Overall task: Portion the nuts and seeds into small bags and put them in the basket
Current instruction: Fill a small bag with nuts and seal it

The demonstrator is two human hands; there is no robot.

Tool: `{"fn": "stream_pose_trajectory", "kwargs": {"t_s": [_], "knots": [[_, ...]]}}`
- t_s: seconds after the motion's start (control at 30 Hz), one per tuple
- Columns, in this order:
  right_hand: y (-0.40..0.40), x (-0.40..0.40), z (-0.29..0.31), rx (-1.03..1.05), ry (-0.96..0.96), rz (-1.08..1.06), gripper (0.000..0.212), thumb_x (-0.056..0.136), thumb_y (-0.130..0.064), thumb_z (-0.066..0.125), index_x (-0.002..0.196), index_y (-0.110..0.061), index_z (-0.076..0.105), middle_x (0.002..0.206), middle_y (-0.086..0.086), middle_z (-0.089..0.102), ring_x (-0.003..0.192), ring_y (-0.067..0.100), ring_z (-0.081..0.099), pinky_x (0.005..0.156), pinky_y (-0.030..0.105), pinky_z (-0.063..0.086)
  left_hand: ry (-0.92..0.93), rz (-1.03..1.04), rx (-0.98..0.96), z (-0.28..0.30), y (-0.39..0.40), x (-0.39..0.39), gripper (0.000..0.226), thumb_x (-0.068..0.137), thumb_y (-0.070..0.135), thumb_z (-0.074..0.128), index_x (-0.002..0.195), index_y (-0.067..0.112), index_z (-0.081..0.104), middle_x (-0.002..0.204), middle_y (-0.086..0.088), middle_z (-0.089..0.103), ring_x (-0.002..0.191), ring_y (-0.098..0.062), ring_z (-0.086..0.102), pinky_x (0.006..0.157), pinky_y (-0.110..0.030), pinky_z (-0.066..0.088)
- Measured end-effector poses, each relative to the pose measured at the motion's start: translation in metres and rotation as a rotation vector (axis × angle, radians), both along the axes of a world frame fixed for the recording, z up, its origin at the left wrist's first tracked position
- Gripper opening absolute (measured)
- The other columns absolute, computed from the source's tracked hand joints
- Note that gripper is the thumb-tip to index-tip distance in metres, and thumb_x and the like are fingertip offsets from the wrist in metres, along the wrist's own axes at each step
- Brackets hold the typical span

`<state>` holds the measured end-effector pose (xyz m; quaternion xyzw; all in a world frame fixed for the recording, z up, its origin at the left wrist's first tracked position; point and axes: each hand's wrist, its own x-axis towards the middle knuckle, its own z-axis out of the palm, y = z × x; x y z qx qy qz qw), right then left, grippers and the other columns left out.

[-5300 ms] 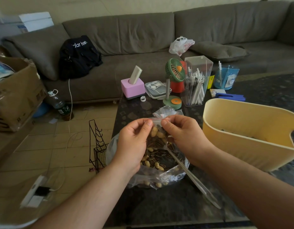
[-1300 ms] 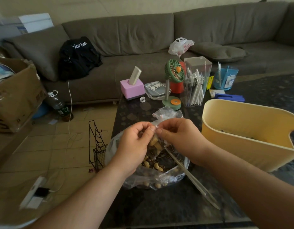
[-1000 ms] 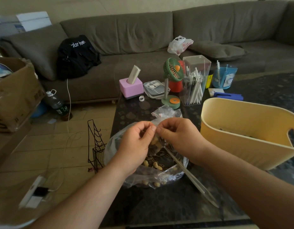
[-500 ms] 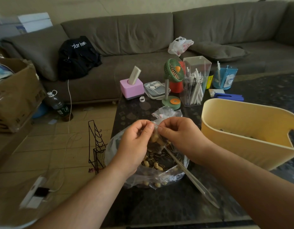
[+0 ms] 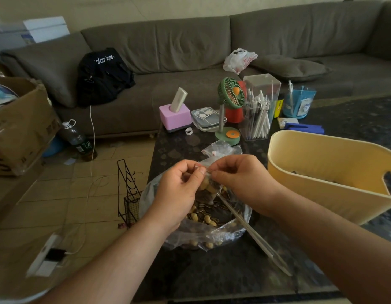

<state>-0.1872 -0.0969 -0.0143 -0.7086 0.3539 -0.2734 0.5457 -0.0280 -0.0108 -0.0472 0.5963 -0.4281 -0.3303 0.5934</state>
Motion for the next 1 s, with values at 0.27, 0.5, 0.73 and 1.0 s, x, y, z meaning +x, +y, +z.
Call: {"fn": "stream_pose_trajectory", "kwargs": {"t_s": [0.27,0.5,0.73,1.0], "knots": [[-0.006,0.0,-0.002,-0.052,0.059,-0.074,0.012,0.088,-0.016,0.083,0.097,-0.022,0.078,0.079,0.002,0.077,0.065,0.009,0.067,0.063,0.02,0.058,-0.009,0.033,-0.021,-0.001,0.0,0.002,0.017,0.105,0.025,0.066,0.102,0.038,0.076,0.102,0.001,0.076,0.098,-0.016,0.075,0.086,-0.037,0.064],[-0.003,0.001,-0.007,0.027,0.062,0.04,0.014,0.092,-0.023,0.08,0.105,-0.018,0.079,0.088,0.006,0.078,0.08,0.018,0.075,0.078,0.035,0.064,0.061,-0.012,0.031,0.003,-0.001,-0.004,0.022,0.102,0.037,0.06,0.114,0.032,0.079,0.111,0.006,0.08,0.107,-0.01,0.076,0.085,-0.025,0.062],[-0.004,0.002,-0.006,0.391,-0.268,-0.132,0.004,0.097,-0.006,0.069,0.095,-0.003,0.069,0.093,0.021,0.075,0.083,0.031,0.076,0.077,0.041,0.065,0.535,0.033,0.134,0.008,-0.005,0.0,0.038,0.098,0.013,0.072,0.134,0.018,0.061,0.121,-0.014,0.074,0.096,-0.021,0.079,0.075,-0.031,0.063],[0.002,0.003,-0.008,0.305,-0.065,0.077,0.018,0.099,-0.023,0.071,0.116,-0.018,0.073,0.107,0.008,0.079,0.1,0.024,0.077,0.092,0.042,0.063,0.465,-0.023,0.011,0.008,-0.006,0.006,0.029,0.078,0.017,0.08,0.107,0.014,0.075,0.099,-0.004,0.08,0.096,-0.018,0.077,0.082,-0.03,0.061]]}}
